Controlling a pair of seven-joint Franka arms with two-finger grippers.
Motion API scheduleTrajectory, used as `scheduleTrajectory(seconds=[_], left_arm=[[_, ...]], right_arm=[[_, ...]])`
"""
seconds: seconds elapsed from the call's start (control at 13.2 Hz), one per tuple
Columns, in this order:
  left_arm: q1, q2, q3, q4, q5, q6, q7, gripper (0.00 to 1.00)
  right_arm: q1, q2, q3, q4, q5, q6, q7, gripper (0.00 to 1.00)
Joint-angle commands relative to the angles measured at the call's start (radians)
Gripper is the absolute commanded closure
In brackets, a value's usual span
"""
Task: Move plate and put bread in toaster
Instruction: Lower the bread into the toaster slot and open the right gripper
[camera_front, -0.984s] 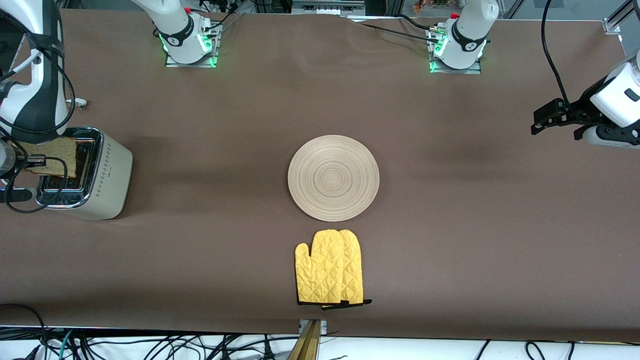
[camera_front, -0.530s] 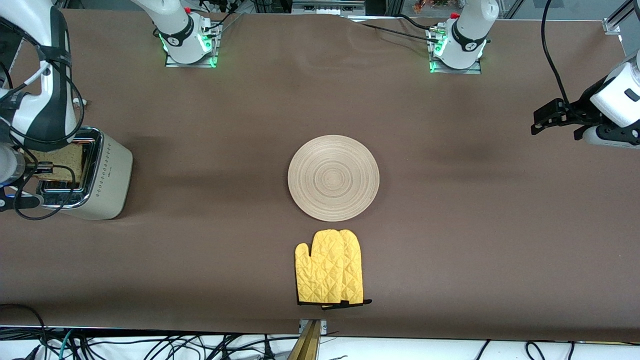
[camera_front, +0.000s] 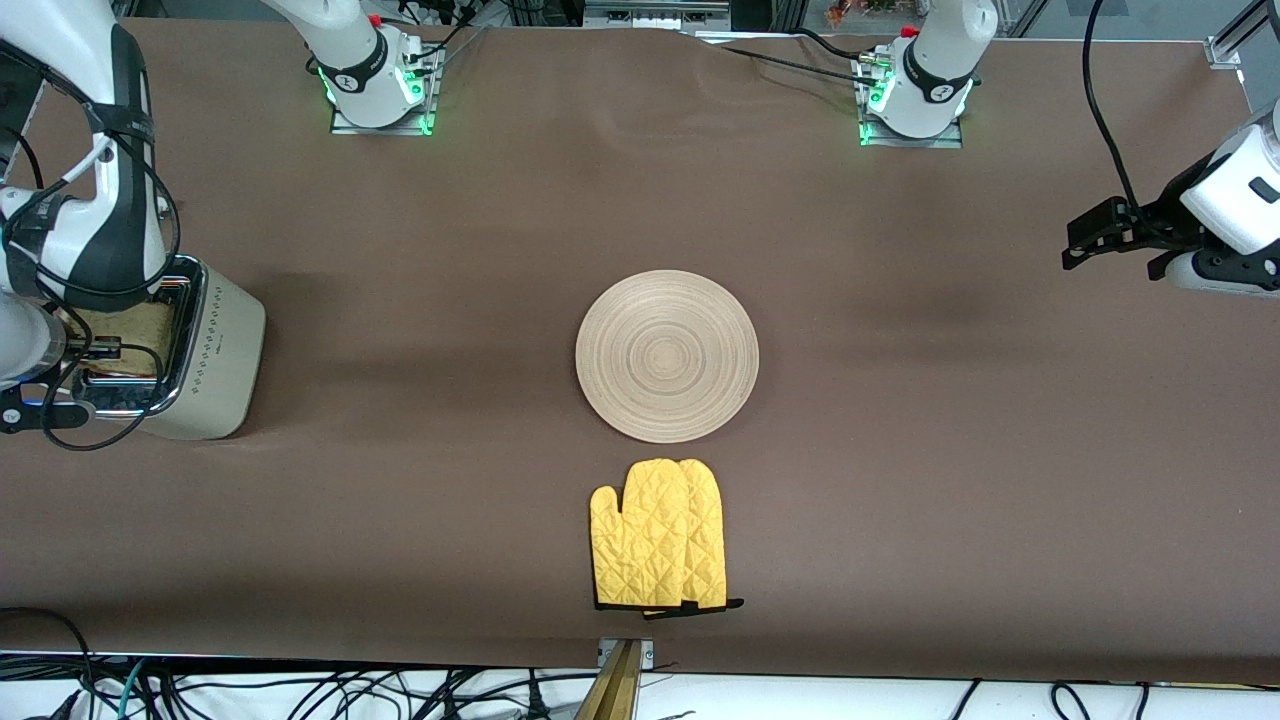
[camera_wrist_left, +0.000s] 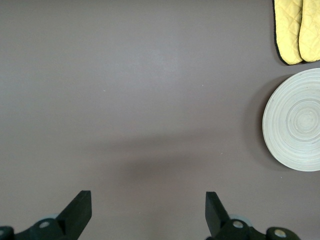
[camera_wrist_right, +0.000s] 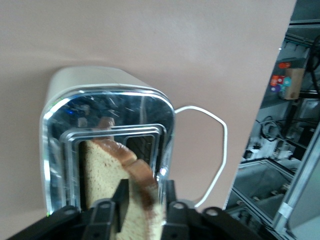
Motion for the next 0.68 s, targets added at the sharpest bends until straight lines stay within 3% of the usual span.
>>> scheduleTrajectory(seconds=[0.0,0.23,0.3,0.45,0.61], left_arm=[[0.0,0.01,-0.002,0.026,0.02,-0.008,-0.003,0.0],[0.003,0.01,-0.001,0.026,0.02,-0.008,0.0,0.0],[0.003,0.01,-0.001,0.026,0.02,-0.008,-0.001,0.0],[0.004,0.01,0.001,0.026,0.02,-0.008,0.0,0.0],[0.004,0.01,0.002,0.026,0.019,-0.008,0.0,0.0]], right_arm=[[0.017,-0.094,0.071,-0.003,0.037,-0.01,0.035,0.0],[0.016,-0.236,0.159,-0.038,0.042,-0.018,0.05,0.0],[0.014,-0.293,0.19,-0.056,0.081,-0.031,0.047,0.0],[0.008,-0.402,0.194,-0.066,0.292,-0.167,-0.002,0.0],[0.006,-0.442,0.194,-0.078,0.371,-0.258,-0.028,0.0]])
